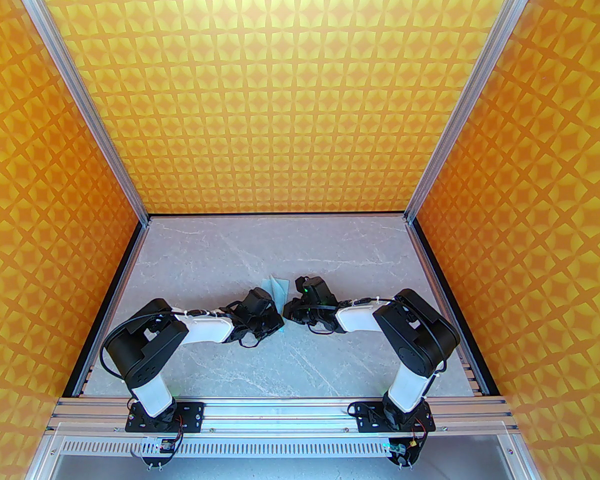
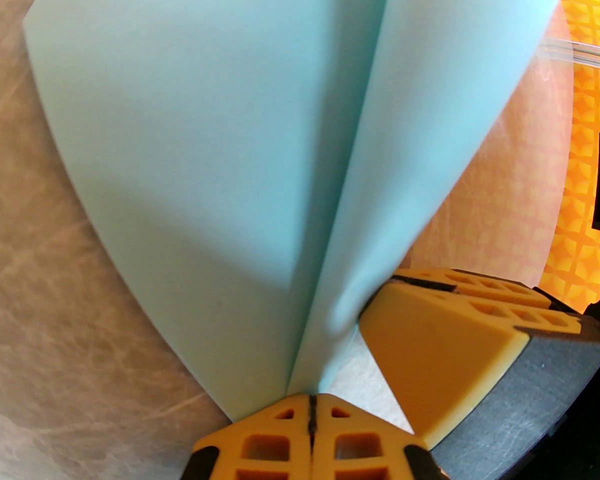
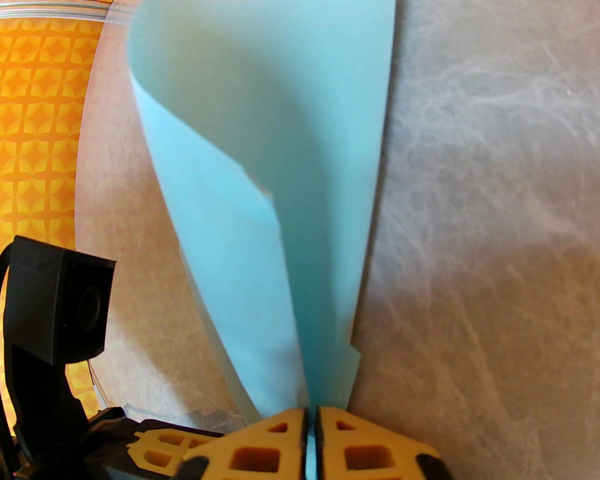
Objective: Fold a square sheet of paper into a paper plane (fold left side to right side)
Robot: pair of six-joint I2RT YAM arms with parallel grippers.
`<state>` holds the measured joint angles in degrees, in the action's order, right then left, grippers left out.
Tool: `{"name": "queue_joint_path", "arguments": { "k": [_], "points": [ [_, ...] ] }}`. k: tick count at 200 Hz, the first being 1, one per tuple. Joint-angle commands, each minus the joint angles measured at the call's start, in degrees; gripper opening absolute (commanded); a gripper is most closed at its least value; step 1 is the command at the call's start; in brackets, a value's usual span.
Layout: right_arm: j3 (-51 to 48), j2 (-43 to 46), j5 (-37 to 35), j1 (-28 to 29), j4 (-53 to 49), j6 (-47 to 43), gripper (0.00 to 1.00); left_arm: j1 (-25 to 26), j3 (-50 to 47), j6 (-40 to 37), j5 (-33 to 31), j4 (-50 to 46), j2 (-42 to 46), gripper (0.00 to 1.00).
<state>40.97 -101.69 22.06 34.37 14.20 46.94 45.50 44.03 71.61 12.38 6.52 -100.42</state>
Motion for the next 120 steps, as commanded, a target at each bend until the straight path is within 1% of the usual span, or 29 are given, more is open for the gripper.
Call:
{"name": "queue_joint_path", "arguments": {
  "k": [1,18,38,59,77,98,120],
  "points": [
    [-1.01,-3.53,-2.36,0.35,-1.34,-0.49,0.13,0.65,-0.56,-0.66,-1.49,-6.75,-1.95,0.00],
    [-1.14,-3.52,-2.46,0.37,-1.54,-0.53,0.12,0.50,0.29,-2.45,-1.81,-7.58,1.43,0.00],
    [-0.97,-3.70,-2.38,0.35,-1.53,-0.53,0.12,0.15,3.69,-6.57,-3.43,-12.13,6.02,0.04],
    [-0.81,-3.93,-2.29,0.39,-1.36,-0.44,0.12,-1.81,6.75,-10.80,-3.59,-14.57,8.25,0.09],
    [-0.87,-4.10,-2.19,0.35,-1.14,-0.36,0.12,-3.75,8.89,-14.58,-3.28,-15.01,7.86,0.10],
    [-0.80,-4.10,-2.05,0.35,-1.25,-0.54,0.12,-6.07,12.36,-18.53,-1.03,-16.03,4.65,0.10],
    [-0.77,-3.99,-2.14,0.35,-1.44,-0.55,0.12,-7.35,14.00,-20.46,0.62,-14.09,1.54,0.09]
  ]
}}
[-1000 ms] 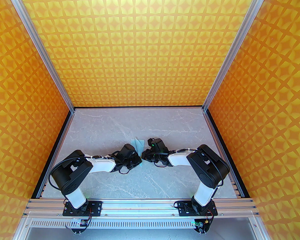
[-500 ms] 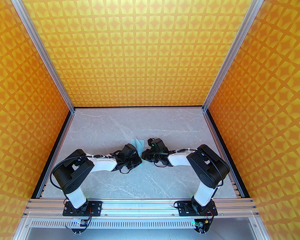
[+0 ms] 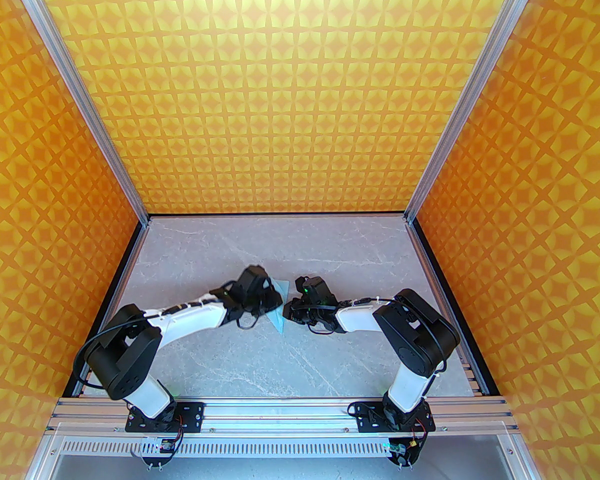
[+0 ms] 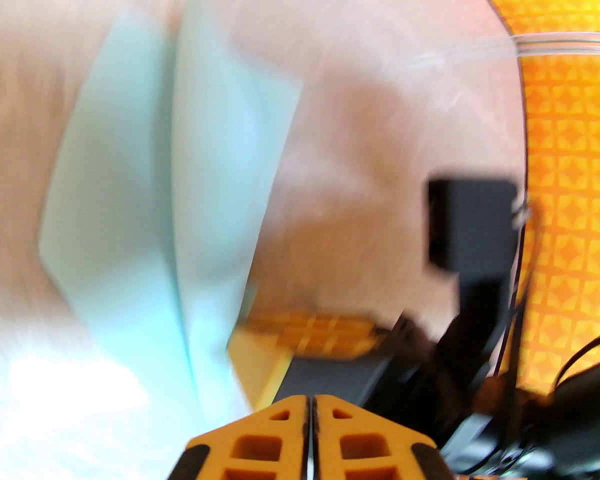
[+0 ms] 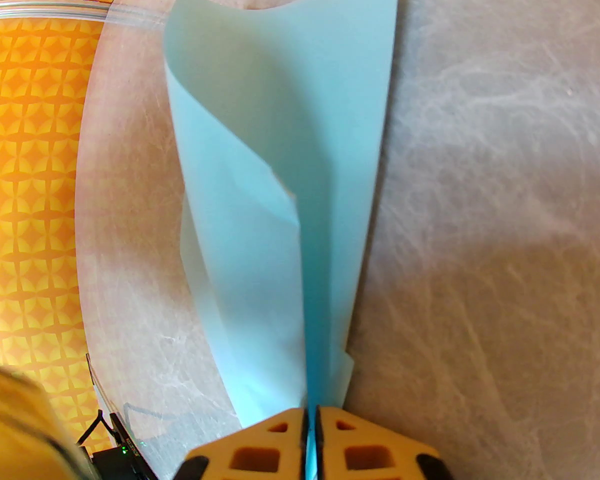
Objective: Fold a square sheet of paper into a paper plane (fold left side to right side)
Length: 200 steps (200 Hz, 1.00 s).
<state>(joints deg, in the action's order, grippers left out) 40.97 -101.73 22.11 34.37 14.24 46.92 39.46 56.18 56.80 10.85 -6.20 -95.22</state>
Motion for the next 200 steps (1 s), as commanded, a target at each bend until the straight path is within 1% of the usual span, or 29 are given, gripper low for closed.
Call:
{"name": "queue_joint_path", "arguments": {
  "k": [1,10,12,15,50,85,122,172,200],
  "points": [
    [-0.74,-3.97,-2.17,0.35,-1.49,-0.52,0.12,-1.32,1.92,-5.73,2.29,-1.28,-3.83,0.09],
    [-0.80,-3.99,-2.16,0.35,-1.57,-0.53,0.12,-1.39,2.83,-6.29,2.68,-1.00,-5.15,0.09],
    [-0.83,-3.98,-2.16,0.35,-1.58,-0.58,0.12,-2.59,3.04,-6.44,2.68,-1.03,-5.41,0.09],
    [-0.76,-4.07,-2.16,0.35,-1.54,-0.47,0.12,-3.06,3.32,-6.62,2.76,-1.05,-5.93,0.09],
    [-0.69,-3.94,-2.00,0.35,-1.76,-0.56,0.12,-4.35,5.31,-7.93,3.47,-0.59,-10.12,0.09],
    [-0.73,-3.85,-1.99,0.35,-1.85,-0.61,0.12,-4.71,5.87,-8.45,3.72,-0.79,-13.16,0.09],
    [-0.82,-3.97,-1.99,0.37,-1.79,-0.70,0.12,-5.05,7.31,-8.19,3.49,-3.88,-16.26,0.08],
    [-0.82,-3.51,-2.24,0.39,-2.34,-1.01,0.12,-5.05,5.97,-7.53,2.68,-4.10,-15.39,0.08],
    [-1.02,0.04,-3.84,0.35,-4.87,-1.96,0.14,-5.00,4.84,-7.08,2.68,-3.48,-14.50,0.07]
  ]
}}
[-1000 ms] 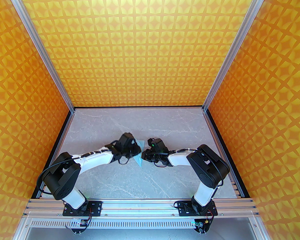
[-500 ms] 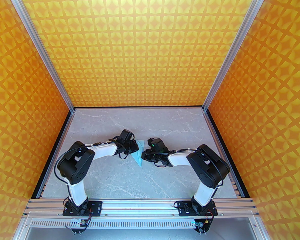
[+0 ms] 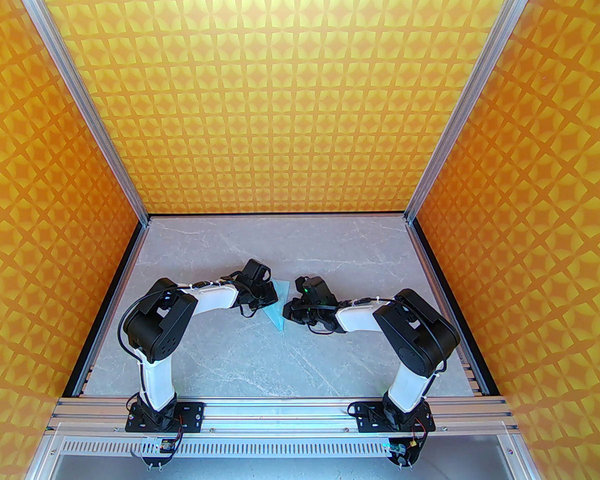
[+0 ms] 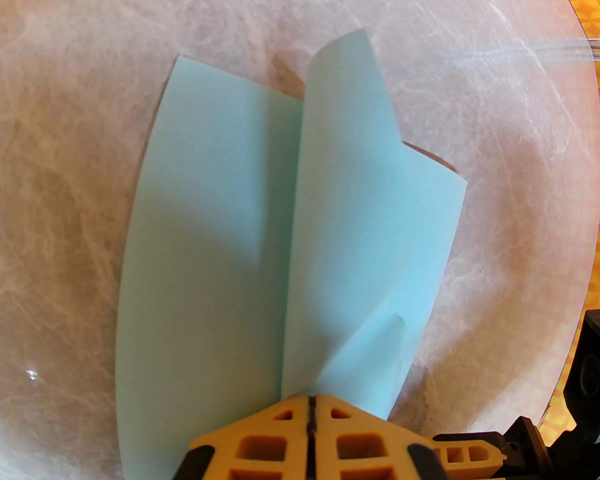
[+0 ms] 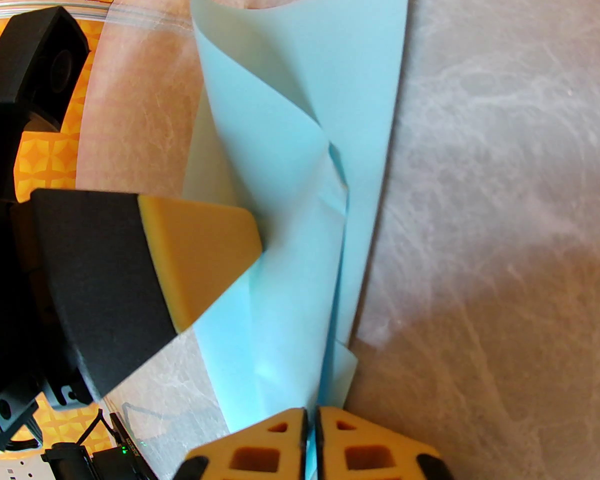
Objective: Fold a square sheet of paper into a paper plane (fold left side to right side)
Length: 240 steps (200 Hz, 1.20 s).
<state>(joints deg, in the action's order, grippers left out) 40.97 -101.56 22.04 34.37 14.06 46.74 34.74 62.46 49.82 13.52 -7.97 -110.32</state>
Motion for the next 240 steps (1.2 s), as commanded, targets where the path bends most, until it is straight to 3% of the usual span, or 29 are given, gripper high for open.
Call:
{"name": "queue_joint_path", "arguments": {
  "k": [1,59,108,140,183,240],
  "points": [
    [-1.05,-0.04,-3.86,0.35,-4.72,-1.81,0.14,-0.29,-1.49,-0.09,0.02,-1.62,0.62,0.07],
    [-4.56,8.34,-3.73,0.39,-1.46,-0.12,0.23,-0.27,-2.91,0.43,0.02,-0.58,1.60,0.07],
    [-4.52,7.04,0.62,1.31,5.63,2.60,0.20,0.05,-3.08,0.17,0.02,-0.51,2.28,0.07],
    [-2.98,6.91,-2.32,1.38,0.01,1.89,0.18,0.74,-2.70,-0.38,0.02,-0.15,2.72,0.08],
    [-4.33,5.28,-1.51,1.36,2.48,3.79,0.41,1.62,-2.50,-1.44,-0.42,0.45,4.15,0.11],
    [-2.54,3.93,-1.85,1.42,0.45,3.04,0.45,2.08,-1.30,-1.85,-0.82,-0.68,3.10,0.12]
  ]
}}
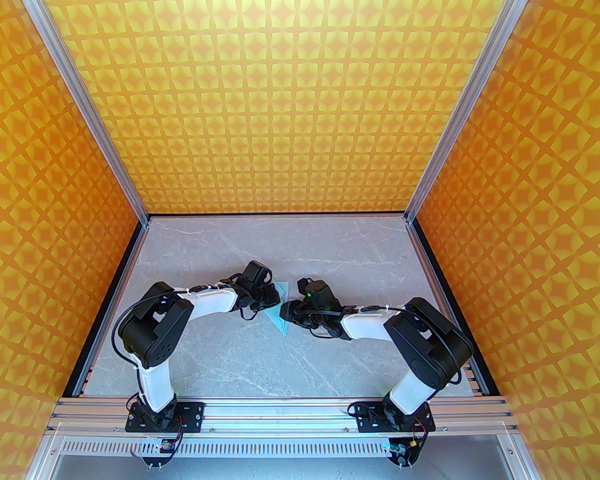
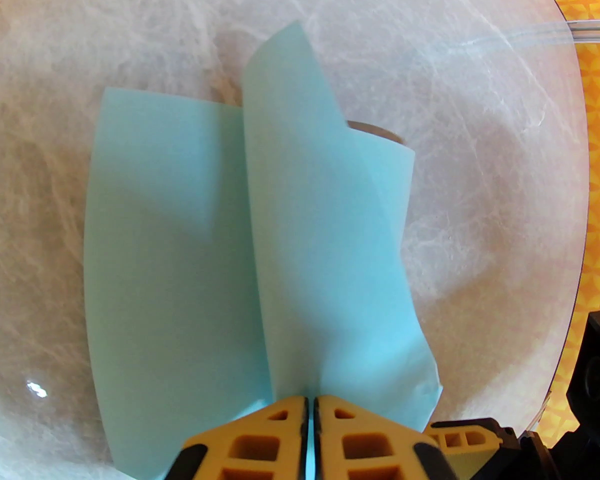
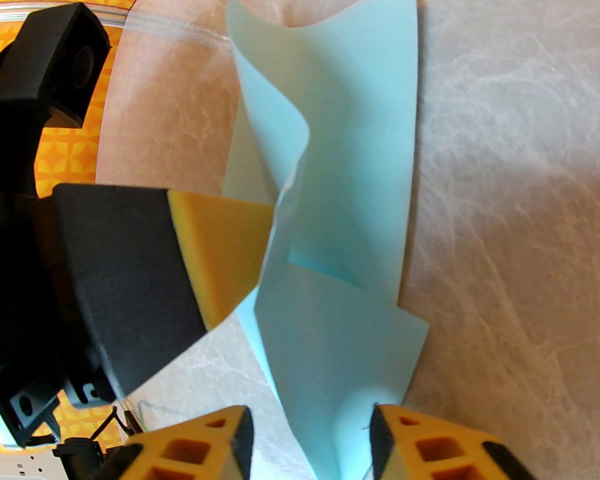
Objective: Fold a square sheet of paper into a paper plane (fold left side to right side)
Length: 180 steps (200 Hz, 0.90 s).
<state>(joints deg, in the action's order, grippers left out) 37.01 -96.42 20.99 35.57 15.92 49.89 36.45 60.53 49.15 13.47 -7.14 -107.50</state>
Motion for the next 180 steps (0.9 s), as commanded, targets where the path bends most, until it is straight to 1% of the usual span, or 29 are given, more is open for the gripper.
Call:
{"name": "queue_joint_path", "arguments": {
  "k": [1,10,27,40,50,73,101,120,133,180],
  "points": [
    [1.49,-1.26,-0.92,0.21,-1.68,-0.08,0.44,0.38,0.58,-1.16,-0.75,-1.54,0.28,0.12],
    [2.04,-1.64,-1.71,0.23,-3.55,-0.37,0.40,0.38,0.60,-1.16,-0.73,-1.54,0.28,0.12],
    [1.82,-2.45,-2.30,0.11,-4.02,-0.26,0.33,0.38,0.51,-1.24,-0.77,-1.52,0.69,0.13],
    [1.66,-3.26,-2.46,0.11,-3.91,-0.45,0.29,0.38,0.75,-1.59,-0.90,-2.03,1.14,0.14],
    [1.57,-3.78,-2.24,0.11,-3.55,-0.55,0.24,0.38,0.88,-1.89,-0.99,-2.26,1.57,0.17],
    [1.53,-4.56,-2.11,0.11,-3.12,-0.47,0.14,0.38,1.79,-2.96,-1.52,-3.56,2.70,0.18],
    [1.48,-4.20,-2.58,0.11,-4.00,-0.98,0.13,0.30,3.12,-4.63,-2.23,-5.42,4.26,0.22],
    [1.57,-4.01,-2.19,0.11,-4.06,-1.53,0.14,0.13,3.82,-6.22,-3.48,-6.61,4.75,0.24],
    [1.65,-3.85,-1.97,0.11,-4.13,-1.79,0.14,-0.37,3.72,-6.84,-3.81,-6.70,4.70,0.27],
    [1.53,-4.12,-1.57,0.11,-3.96,-2.12,0.13,-0.73,6.49,-11.12,-2.69,-5.90,2.38,0.27]
  ]
}}
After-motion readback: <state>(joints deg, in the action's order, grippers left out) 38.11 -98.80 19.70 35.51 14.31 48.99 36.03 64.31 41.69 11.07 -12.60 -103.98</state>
